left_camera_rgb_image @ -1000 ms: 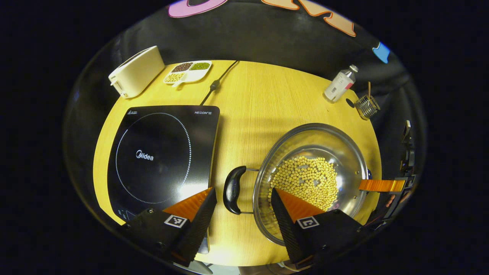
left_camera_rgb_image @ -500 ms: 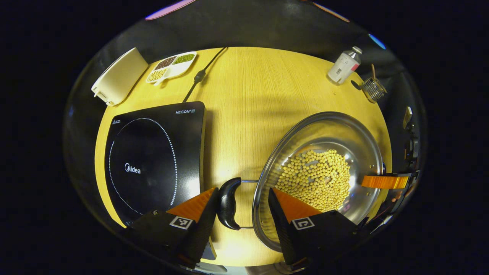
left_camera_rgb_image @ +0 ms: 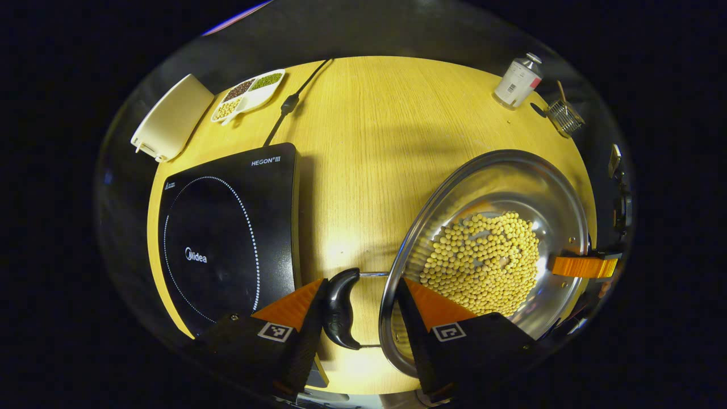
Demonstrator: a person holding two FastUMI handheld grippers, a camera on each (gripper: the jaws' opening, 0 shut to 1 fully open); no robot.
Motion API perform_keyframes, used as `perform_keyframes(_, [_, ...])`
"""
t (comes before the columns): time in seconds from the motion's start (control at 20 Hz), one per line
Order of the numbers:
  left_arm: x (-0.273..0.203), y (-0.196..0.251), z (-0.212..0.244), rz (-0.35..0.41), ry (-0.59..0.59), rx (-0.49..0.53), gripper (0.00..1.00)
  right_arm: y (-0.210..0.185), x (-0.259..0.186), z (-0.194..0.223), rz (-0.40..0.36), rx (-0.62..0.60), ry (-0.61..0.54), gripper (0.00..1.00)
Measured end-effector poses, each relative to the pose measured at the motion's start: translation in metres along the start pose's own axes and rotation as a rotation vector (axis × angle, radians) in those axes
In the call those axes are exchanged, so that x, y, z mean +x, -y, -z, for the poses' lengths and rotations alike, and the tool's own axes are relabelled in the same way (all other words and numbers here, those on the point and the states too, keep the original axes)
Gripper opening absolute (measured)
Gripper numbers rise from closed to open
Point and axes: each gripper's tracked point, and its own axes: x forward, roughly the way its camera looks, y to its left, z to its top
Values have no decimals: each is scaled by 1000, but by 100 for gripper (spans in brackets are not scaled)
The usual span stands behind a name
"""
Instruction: First push the handle of the pot to place it horizontally, then grasp the pot with both hands and set it on the induction cooktop.
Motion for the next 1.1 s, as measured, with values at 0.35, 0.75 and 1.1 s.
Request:
perform_keyframes(0.35, [-2, 4, 4, 18, 12, -63, 66, 4, -7, -13, 57, -49, 72, 49])
perform_keyframes(0.75, [-33, 21, 14, 63, 47, -48, 66, 5, -48, 4, 102, -58, 121, 49])
perform_keyframes(1.1, [-59, 25, 37, 136, 22, 19, 67, 0, -82, 47, 155, 1, 166, 49])
